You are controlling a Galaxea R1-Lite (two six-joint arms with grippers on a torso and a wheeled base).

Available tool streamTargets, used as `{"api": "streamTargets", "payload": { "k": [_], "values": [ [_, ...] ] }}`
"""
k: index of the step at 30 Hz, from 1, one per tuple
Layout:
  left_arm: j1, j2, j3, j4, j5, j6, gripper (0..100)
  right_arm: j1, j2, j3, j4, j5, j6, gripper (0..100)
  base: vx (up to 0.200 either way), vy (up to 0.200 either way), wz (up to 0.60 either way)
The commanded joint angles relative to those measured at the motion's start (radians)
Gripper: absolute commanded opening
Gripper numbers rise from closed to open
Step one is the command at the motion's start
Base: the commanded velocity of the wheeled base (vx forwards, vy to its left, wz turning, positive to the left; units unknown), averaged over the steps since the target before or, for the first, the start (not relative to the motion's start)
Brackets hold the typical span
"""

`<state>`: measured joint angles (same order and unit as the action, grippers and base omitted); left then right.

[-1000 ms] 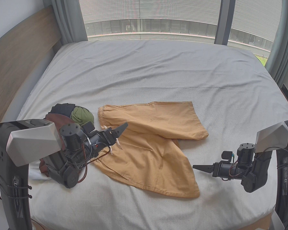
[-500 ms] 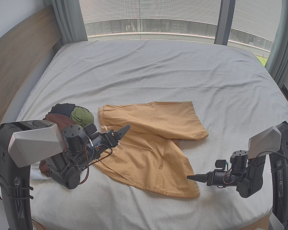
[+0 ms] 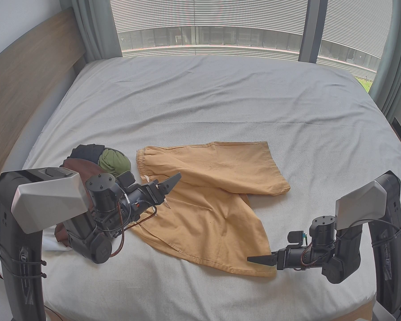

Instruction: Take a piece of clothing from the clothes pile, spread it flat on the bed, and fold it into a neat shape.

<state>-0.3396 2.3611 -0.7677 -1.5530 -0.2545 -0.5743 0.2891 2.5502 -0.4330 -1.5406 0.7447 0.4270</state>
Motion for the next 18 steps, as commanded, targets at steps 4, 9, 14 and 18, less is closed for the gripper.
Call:
{"api": "streamTargets", "payload": {
  "k": [4, 9, 14, 18],
  "values": [
    [0.002, 0.004, -0.004, -0.001, -0.002, -0.004, 100, 0.035, -0.137, 0.033, -0.001, 0.009, 0.076, 100, 0.000, 0.000, 0.00],
    [0.001, 0.006, -0.004, -0.001, -0.002, -0.004, 100, 0.045, -0.219, 0.037, -0.001, 0.013, 0.118, 100, 0.000, 0.000, 0.00],
    [0.001, 0.006, -0.004, -0.001, -0.002, -0.004, 100, 0.047, -0.239, 0.040, -0.001, 0.013, 0.118, 100, 0.000, 0.000, 0.00],
    [0.001, 0.006, -0.005, -0.001, -0.002, -0.004, 100, 0.054, -0.251, 0.039, -0.001, 0.013, 0.119, 100, 0.000, 0.000, 0.00]
  ]
}}
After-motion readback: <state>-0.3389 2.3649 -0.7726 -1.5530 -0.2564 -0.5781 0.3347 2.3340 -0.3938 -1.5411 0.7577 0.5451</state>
